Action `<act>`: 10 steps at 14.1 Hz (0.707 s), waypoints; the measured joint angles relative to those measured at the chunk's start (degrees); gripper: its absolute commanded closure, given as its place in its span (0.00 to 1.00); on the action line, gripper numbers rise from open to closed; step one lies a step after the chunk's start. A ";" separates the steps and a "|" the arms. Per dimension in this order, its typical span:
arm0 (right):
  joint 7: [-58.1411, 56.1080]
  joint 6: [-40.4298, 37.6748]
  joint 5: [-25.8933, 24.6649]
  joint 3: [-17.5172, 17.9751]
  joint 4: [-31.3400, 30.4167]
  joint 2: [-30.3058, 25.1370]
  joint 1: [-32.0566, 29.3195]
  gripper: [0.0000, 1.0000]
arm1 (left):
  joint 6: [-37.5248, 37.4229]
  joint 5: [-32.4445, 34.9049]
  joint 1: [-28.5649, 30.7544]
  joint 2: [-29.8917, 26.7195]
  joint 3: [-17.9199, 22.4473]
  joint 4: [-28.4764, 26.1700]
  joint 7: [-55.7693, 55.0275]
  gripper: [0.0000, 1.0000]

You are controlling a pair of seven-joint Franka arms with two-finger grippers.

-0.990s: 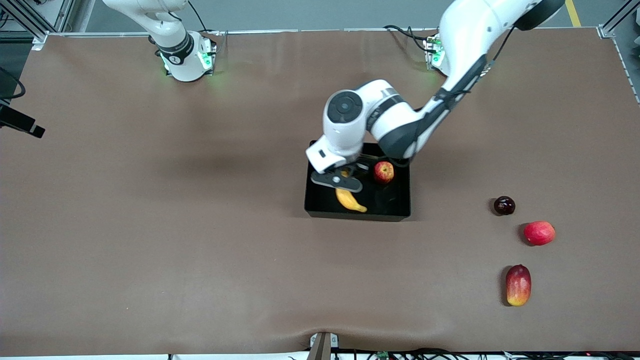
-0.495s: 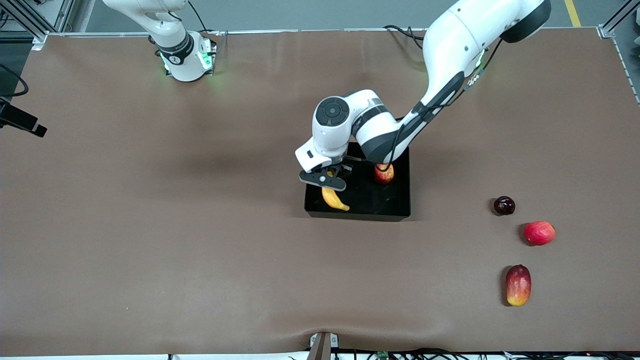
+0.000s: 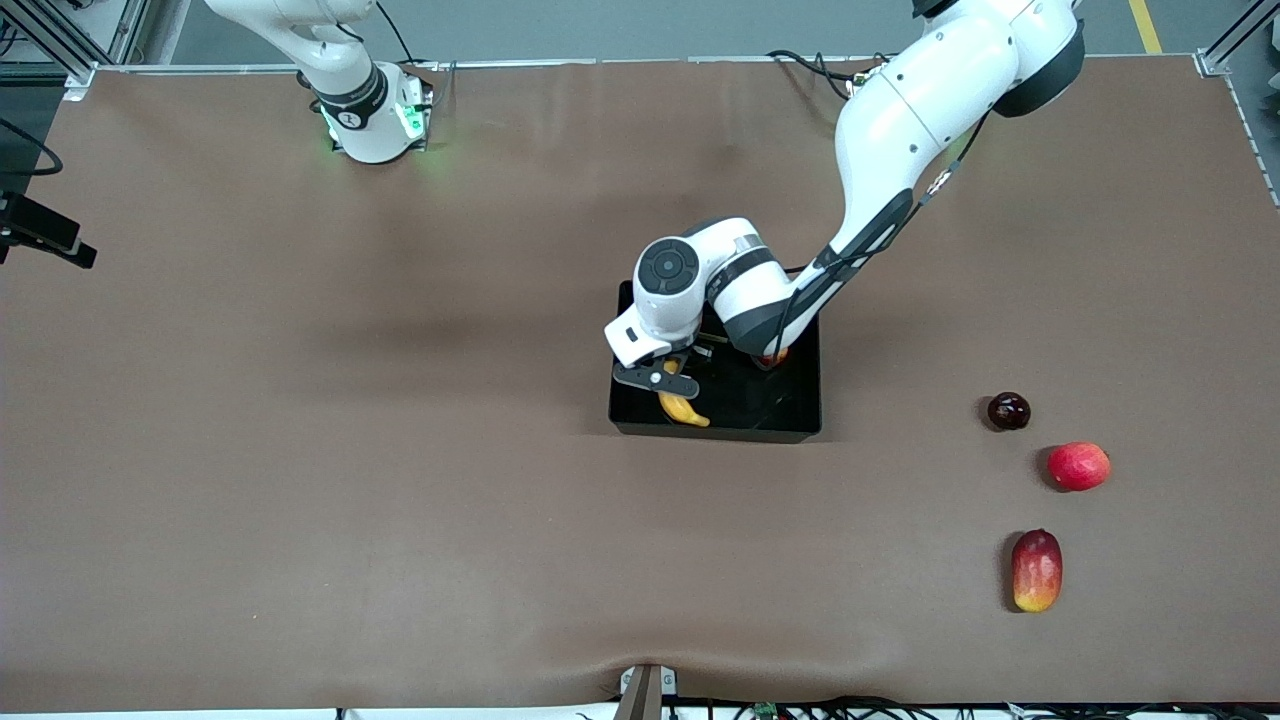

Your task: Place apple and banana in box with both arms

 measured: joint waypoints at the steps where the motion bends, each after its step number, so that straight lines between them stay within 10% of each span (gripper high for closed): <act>1: -0.17 -0.01 0.00 -0.07 -0.03 0.00 -0.05 0.00 | 0.20 0.00 0.05 -0.05 0.04 0.20 -1.21 0.00; 10: -0.77 0.06 0.18 -0.06 0.15 -0.30 -0.43 0.00 | -10.05 -5.74 9.44 -18.69 -0.26 3.46 -3.77 0.00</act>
